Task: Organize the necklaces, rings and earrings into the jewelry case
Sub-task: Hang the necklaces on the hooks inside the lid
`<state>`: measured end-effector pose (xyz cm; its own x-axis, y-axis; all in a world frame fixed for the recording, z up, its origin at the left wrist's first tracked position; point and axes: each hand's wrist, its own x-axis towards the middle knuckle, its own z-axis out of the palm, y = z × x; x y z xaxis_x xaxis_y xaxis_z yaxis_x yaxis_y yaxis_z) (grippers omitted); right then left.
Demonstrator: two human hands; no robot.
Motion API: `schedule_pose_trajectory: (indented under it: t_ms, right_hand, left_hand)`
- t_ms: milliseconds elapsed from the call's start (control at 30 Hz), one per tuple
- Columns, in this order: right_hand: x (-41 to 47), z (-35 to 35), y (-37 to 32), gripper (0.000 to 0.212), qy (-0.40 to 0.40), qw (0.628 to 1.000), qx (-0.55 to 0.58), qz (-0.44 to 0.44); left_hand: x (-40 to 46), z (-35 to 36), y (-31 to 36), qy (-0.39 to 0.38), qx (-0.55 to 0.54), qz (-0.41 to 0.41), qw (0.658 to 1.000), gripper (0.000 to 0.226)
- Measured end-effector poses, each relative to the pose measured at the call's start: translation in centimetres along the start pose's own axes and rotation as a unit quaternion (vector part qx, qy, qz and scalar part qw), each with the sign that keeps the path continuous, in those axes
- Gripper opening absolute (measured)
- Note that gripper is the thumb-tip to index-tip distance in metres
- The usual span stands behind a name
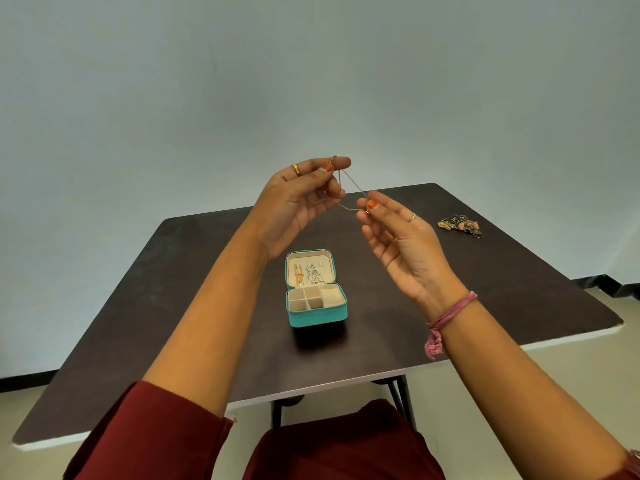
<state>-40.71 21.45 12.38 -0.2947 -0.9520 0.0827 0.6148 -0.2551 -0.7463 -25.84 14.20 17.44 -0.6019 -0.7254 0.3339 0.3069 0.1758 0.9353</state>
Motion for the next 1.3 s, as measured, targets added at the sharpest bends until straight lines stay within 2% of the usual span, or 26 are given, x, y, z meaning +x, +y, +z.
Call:
schedule_pose_trajectory:
  t_ms: [133, 467, 667, 1000, 1167, 1300]
  right_hand:
    - [0.0, 0.1, 0.2, 0.020, 0.005, 1.000, -0.004, 0.018]
    - [-0.3, 0.0, 0.2, 0.021, -0.065, 0.996, -0.058, 0.035]
    - [-0.2, 0.0, 0.6, 0.023, -0.076, 0.994, -0.064, 0.045]
    - [0.2, -0.7, 0.1, 0.020, -0.092, 0.982, -0.151, 0.061]
    - [0.2, -1.1, 0.5, 0.017, -0.087, 0.983, -0.159, 0.042]
    - [-0.1, -1.3, 1.2, 0.018, -0.083, 0.980, -0.178, 0.014]
  left_hand:
    - [0.1, 0.1, -0.4, 0.011, -0.027, 0.008, 1.000, 0.026]
    - [0.3, 0.4, 0.1, 0.023, -0.025, 0.017, 0.999, 0.025]
    - [0.5, 0.5, 0.4, 0.016, -0.026, 0.000, 1.000, 0.028]
    - [0.0, 0.3, 0.4, -0.013, -0.001, -0.044, 0.999, 0.028]
    - [0.0, 0.2, 0.3, 0.013, 0.001, -0.037, 0.999, 0.025]
    - [0.3, 0.3, -0.1, 0.060, -0.040, -0.035, 0.997, 0.025]
